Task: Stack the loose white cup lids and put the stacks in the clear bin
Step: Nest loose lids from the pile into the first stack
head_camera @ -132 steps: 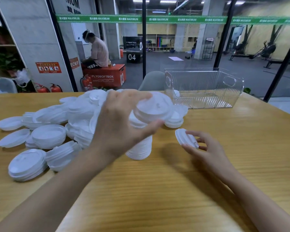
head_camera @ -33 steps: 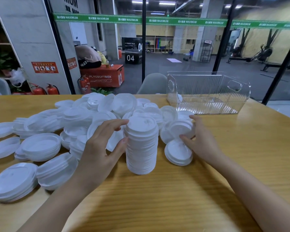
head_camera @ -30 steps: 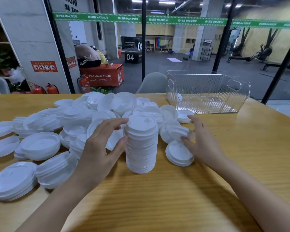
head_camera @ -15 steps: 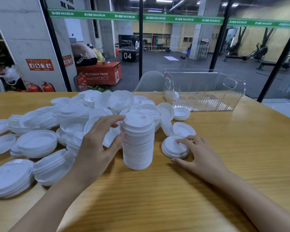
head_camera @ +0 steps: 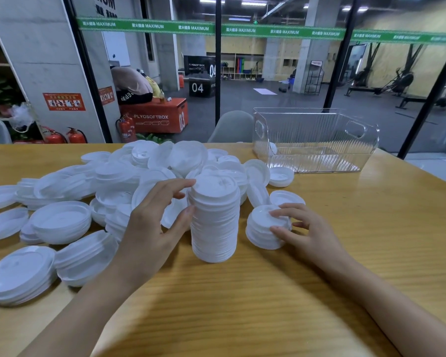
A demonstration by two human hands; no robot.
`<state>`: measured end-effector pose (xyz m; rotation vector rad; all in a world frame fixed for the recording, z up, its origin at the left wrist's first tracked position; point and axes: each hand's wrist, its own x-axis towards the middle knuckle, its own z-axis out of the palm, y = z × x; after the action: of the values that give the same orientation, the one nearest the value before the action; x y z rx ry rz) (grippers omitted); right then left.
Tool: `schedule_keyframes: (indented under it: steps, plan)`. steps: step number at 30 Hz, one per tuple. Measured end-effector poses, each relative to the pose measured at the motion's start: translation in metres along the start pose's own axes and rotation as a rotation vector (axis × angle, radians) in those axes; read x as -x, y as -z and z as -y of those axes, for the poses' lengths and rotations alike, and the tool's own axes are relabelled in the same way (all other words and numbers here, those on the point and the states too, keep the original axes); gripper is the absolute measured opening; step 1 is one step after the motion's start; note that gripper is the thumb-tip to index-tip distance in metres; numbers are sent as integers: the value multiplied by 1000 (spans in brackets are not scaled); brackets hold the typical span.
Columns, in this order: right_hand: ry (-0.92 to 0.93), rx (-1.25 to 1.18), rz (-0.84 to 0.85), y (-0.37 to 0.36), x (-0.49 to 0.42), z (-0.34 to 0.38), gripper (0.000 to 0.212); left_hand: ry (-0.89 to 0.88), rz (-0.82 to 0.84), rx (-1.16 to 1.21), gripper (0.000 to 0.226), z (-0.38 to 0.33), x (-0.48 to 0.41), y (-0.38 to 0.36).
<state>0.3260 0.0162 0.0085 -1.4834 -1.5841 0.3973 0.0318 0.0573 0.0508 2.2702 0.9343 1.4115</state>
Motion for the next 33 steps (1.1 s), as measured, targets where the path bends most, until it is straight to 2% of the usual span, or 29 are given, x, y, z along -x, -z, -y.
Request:
schedule_keyframes:
  steps: [3,7,14,17,24,33]
  plan:
    - [-18,-9,17,-1,1,0,18,3,2,4,37,0,0,0]
    - [-6,-106,-17,0,1,5,31,-4,1,-4,36,1,0,0]
    - [78,-306,-134,6,-20,50,16,4,-8,2,42,1,0,0]
    - [120,-353,-63,1,-31,75,19,23,-42,10,45,1,0,1]
    - [251,-253,154,-17,-41,104,30,-37,-91,20,39,-1,-1,3]
    - [274,-149,147,-21,-45,93,29,-76,-51,5,36,1,-2,1]
